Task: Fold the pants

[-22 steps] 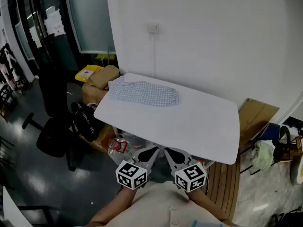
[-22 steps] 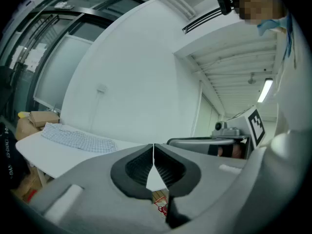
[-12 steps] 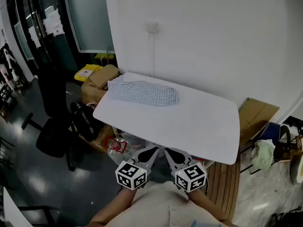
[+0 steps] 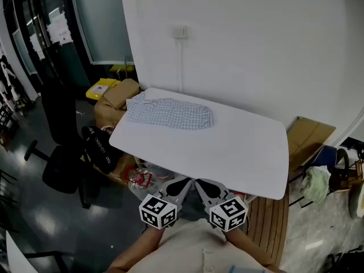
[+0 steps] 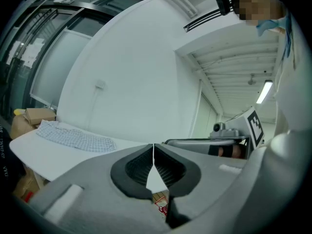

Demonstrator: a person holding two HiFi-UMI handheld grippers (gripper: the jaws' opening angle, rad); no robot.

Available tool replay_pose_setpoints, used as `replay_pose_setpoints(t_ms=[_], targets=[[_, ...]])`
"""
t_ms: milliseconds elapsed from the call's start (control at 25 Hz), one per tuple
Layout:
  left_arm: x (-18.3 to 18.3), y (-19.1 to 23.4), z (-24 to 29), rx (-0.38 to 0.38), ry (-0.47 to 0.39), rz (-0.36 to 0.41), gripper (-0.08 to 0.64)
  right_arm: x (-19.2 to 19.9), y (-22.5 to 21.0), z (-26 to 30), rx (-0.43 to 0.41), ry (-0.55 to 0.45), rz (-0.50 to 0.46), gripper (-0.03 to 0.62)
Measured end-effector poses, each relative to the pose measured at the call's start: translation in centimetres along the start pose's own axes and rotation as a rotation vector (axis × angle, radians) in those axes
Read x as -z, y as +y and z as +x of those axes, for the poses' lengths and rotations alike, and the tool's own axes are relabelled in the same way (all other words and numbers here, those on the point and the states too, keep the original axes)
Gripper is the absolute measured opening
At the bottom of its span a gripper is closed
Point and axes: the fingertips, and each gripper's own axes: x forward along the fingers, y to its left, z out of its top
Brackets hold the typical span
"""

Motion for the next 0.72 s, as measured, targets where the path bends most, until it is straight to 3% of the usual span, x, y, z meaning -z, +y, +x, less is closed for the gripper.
replay_pose_setpoints(t_ms=[480, 720], targets=[[0.0, 4.6, 2.0, -0.014, 0.030, -0.049, 0.012, 0.8, -2.9, 4.4, 0.010, 0.070, 0.043, 0.023], [-0.1, 8.9, 3.8, -0.017, 0.038, -0.079, 0.012, 1.3, -4.7, 8.3, 0.012, 0.110, 0.064, 0.058]])
